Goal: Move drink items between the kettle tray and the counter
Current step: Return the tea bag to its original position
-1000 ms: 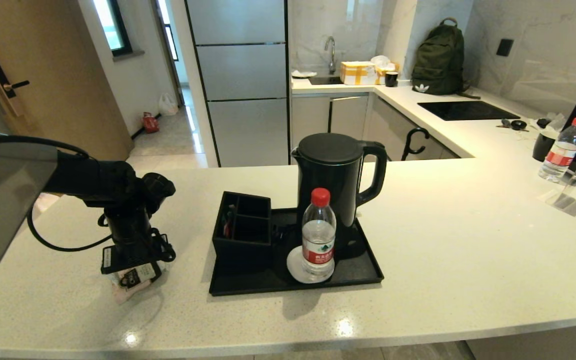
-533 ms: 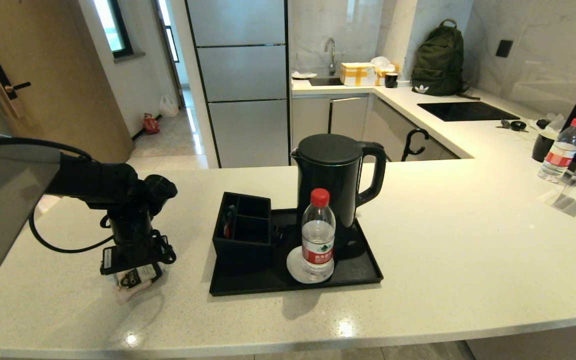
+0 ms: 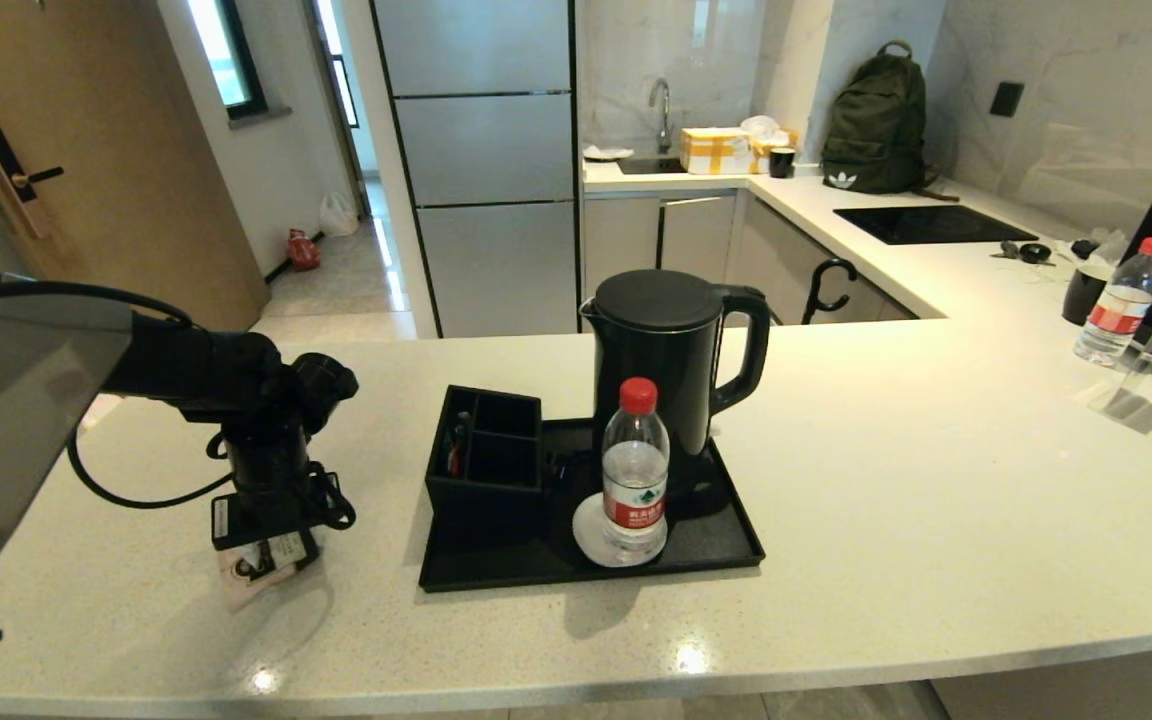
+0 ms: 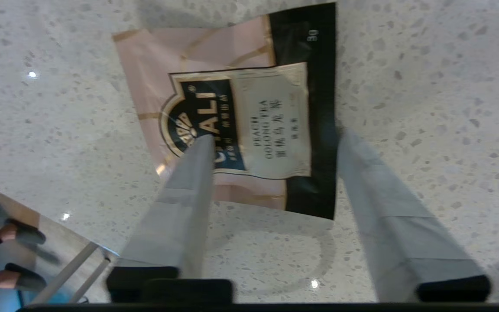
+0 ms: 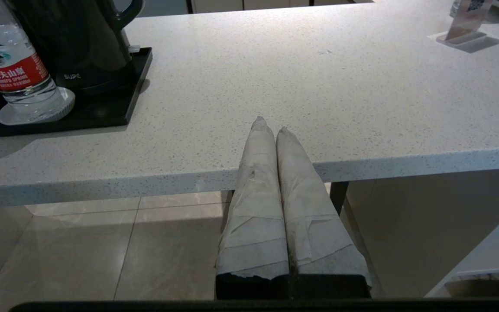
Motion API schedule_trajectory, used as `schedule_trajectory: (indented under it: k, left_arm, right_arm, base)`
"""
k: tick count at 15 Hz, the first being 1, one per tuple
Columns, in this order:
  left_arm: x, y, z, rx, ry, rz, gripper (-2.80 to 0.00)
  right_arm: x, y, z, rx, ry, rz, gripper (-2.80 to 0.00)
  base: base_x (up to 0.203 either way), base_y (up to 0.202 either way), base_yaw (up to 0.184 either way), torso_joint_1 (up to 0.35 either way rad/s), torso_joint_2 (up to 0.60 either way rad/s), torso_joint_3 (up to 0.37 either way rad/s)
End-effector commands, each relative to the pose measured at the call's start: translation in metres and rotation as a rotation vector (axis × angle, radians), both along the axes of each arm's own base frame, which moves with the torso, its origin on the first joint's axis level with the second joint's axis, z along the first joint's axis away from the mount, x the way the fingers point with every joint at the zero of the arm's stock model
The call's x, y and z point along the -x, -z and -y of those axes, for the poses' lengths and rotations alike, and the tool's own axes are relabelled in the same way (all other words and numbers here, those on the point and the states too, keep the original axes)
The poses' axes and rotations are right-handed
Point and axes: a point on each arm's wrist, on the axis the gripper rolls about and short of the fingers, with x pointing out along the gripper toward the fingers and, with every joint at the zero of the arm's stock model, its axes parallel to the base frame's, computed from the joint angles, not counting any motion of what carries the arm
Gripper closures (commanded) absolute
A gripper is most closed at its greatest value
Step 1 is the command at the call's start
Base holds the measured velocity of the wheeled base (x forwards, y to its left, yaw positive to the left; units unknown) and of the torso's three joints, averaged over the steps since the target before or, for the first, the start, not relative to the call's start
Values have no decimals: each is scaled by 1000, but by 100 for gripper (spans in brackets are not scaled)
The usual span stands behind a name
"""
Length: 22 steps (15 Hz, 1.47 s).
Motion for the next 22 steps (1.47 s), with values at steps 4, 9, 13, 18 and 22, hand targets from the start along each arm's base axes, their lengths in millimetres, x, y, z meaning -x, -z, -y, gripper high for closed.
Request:
schedule_trajectory:
  k: [4,9,13,18,22]
  left_arm:
    - [-3,16,1,37,-3,-47,0]
    - [-3,16,1,37,-3,-47,0]
    - [-4,23,1,37,-5,-65,0]
    - [-3,-1,2,59,-13,40,0]
    - [-2,-2,3,65,-13,40,0]
  right_arm:
    - [0,0,0,1,0,-1,0]
    - [0,0,0,1,0,-1,0]
    - [0,0,0,1,-2,-1,0]
    - [0,0,0,1,0,-1,0]
    - [0,0,0,1,-2,-1,0]
  base:
    - [0,0,0,0,0,0]
    - [0,0,0,0,0,0]
    - [0,0,0,0,0,0]
    - [0,0,0,0,0,0]
    - [0,0,0,0,0,0]
